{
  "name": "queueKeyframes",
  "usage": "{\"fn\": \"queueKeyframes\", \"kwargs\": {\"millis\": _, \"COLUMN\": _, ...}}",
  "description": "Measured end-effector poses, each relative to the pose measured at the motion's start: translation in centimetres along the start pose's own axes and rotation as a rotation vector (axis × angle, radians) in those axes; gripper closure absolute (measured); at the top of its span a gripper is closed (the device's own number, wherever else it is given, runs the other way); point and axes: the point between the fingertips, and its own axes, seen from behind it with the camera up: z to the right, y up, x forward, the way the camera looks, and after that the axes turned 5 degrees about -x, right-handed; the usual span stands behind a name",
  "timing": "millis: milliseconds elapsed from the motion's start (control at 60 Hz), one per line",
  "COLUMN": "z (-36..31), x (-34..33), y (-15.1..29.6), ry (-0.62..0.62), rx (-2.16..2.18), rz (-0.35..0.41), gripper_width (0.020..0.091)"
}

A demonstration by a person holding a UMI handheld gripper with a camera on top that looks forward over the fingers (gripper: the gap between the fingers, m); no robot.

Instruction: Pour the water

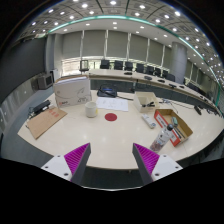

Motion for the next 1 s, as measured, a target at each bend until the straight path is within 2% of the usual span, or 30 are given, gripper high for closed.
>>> {"fn": "queueKeyframes", "kwargs": {"millis": 317, "z": 15.0, "x": 4.2, "y": -7.0, "ry": -0.132, "rx": 0.094, "rz": 0.012, "gripper_width": 0.0241}}
{"fn": "queueKeyframes", "kwargs": {"millis": 467, "z": 21.2, "x": 7.5, "y": -9.0, "ry": -0.170, "rx": 0.118, "rz": 0.049, "gripper_width": 0.0243}}
{"fn": "queueKeyframes", "kwargs": {"millis": 767, "z": 24.7, "x": 17.9, "y": -8.0, "ry": -0.089, "rx": 0.128, "rz": 0.132, "gripper_width": 0.0246}}
{"fn": "queueKeyframes", "kwargs": {"millis": 833, "z": 24.5, "x": 19.8, "y": -7.6, "ry": -0.066, "rx": 0.116, "rz": 0.155, "gripper_width": 0.0304}}
{"fn": "queueKeyframes", "kwargs": {"millis": 967, "z": 24.3, "x": 22.4, "y": -7.0, "ry": -0.059, "rx": 0.083, "rz": 0.185, "gripper_width": 0.0534}}
{"fn": "queueKeyframes", "kwargs": {"millis": 1000, "z": 24.2, "x": 22.6, "y": -6.6, "ry": -0.055, "rx": 0.087, "rz": 0.196, "gripper_width": 0.0535}}
